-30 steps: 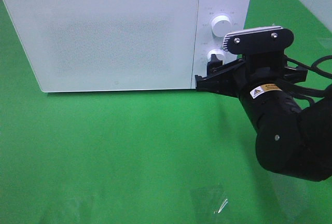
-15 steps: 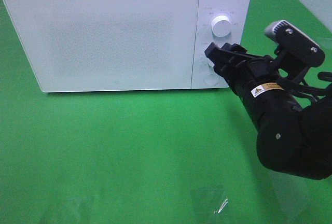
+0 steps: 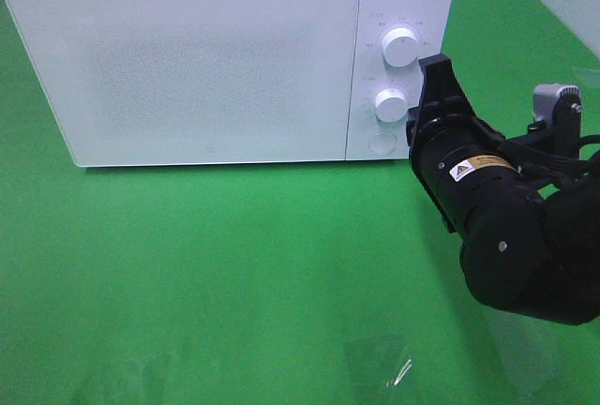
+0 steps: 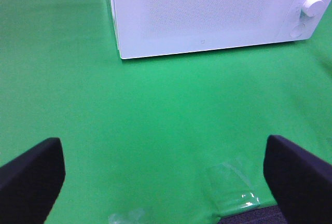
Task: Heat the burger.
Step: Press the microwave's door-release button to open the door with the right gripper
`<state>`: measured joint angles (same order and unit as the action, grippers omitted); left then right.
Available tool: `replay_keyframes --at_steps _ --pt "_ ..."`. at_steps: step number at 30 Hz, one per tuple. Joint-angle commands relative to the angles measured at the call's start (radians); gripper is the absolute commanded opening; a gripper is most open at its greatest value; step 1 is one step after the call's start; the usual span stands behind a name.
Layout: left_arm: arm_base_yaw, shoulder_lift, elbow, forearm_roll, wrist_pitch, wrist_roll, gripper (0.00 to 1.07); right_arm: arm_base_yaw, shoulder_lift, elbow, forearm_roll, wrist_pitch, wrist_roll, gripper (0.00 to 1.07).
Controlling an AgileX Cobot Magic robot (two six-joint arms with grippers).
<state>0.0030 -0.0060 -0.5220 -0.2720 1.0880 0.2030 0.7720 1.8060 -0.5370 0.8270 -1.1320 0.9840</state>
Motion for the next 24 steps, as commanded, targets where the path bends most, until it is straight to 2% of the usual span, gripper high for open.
replay_keyframes --at_steps 1,9,18,24 --pt "-0.004 -0.022 0.004 -0.001 -0.013 0.003 0.98 0.0 0.0 -0.009 -0.008 0.059 0.09 0.0" --pt "-0.004 -0.022 0.004 -0.001 -0.013 0.003 0.98 -0.005 0.0 -0.009 -0.003 0.146 0.18 0.0" --pt "-0.004 -0.022 0.004 -0.001 -0.013 0.003 0.98 -0.086 0.001 -0.009 -0.052 0.175 0.179 0.0" --pt "-0.004 -0.022 0.004 -0.001 -0.013 0.002 0.98 -0.098 0.091 -0.037 -0.101 0.171 0.22 0.0"
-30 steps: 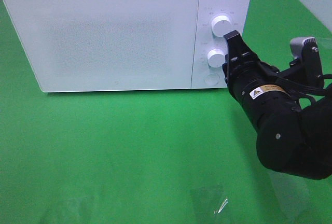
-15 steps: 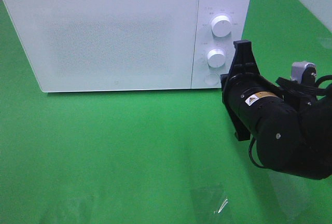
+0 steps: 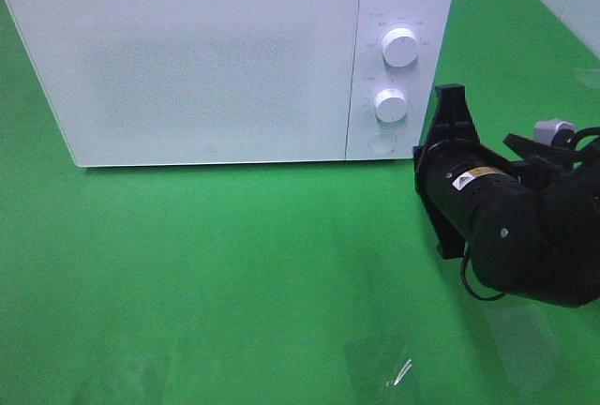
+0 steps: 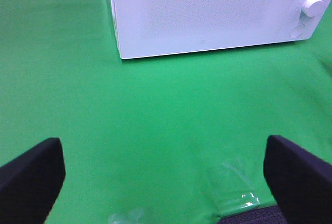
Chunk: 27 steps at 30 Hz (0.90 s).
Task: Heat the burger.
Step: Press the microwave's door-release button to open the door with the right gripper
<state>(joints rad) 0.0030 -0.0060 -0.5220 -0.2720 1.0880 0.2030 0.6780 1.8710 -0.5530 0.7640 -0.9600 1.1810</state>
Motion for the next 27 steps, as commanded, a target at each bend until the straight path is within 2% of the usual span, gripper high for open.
replay_keyframes --at_steps 1,27 --pt "-0.004 -0.022 0.004 -0.001 -0.013 0.002 0.98 -0.004 0.026 -0.021 -0.038 -0.001 0.023 0.0" --pt "-0.004 -0.022 0.004 -0.001 -0.013 0.002 0.98 -0.09 0.217 -0.209 -0.149 0.03 0.068 0.0"
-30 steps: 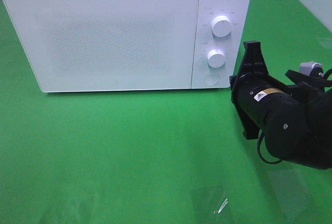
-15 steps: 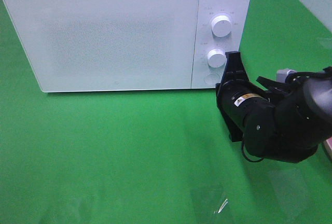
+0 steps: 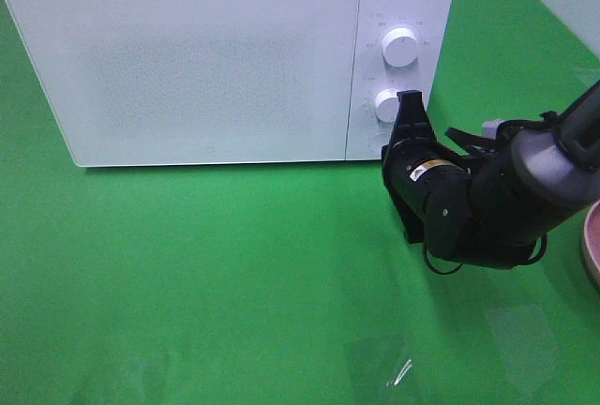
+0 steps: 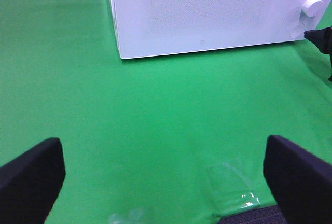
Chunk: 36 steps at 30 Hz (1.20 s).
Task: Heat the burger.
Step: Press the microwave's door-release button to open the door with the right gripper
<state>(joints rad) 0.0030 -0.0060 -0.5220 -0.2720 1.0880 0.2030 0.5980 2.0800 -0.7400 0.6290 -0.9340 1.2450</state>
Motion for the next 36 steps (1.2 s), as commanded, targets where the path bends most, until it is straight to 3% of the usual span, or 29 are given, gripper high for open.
replay_keyframes --at_steps 1,25,36 --pt "-0.004 -0.022 0.004 -0.001 -0.013 0.002 0.98 -0.01 0.008 -0.022 -0.014 0.004 0.004 0.0" --pt "-0.004 -0.022 0.004 -0.001 -0.013 0.002 0.98 -0.063 0.073 -0.135 -0.013 -0.014 -0.048 0.0" --pt "-0.004 -0.022 0.004 -0.001 -0.013 0.002 0.98 -0.063 0.073 -0.138 -0.017 -0.245 -0.01 0.0"
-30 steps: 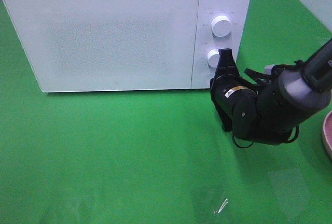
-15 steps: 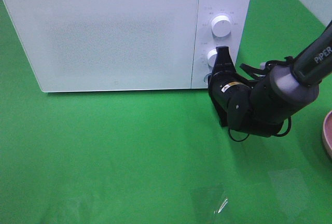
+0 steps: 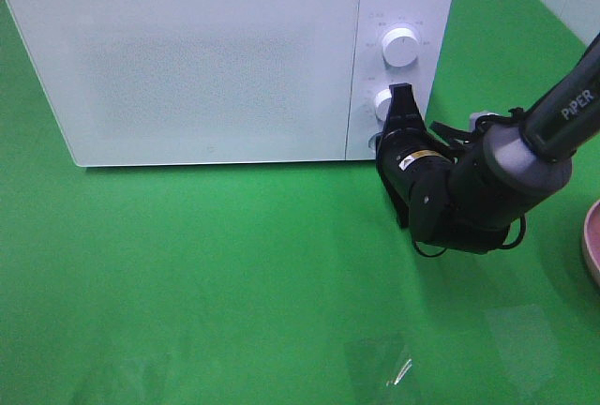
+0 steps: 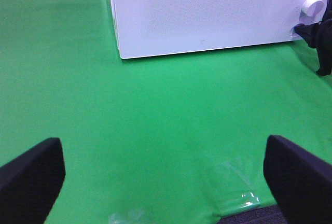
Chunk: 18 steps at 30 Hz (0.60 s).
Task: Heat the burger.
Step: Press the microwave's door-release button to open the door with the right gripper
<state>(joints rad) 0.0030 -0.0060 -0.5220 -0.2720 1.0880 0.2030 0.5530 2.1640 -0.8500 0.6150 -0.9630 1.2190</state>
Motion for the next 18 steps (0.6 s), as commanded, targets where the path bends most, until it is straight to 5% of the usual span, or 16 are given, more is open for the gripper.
replay_keyframes --at_steps 1,18 --pt "-0.004 -0.022 0.004 -0.001 -0.013 0.002 0.98 -0.018 -0.011 -0.03 -0.004 -0.237 0.058 0.0" --pt "-0.004 -0.021 0.004 -0.001 -0.013 0.002 0.98 -0.017 -0.004 -0.15 0.051 -0.443 0.069 0.0"
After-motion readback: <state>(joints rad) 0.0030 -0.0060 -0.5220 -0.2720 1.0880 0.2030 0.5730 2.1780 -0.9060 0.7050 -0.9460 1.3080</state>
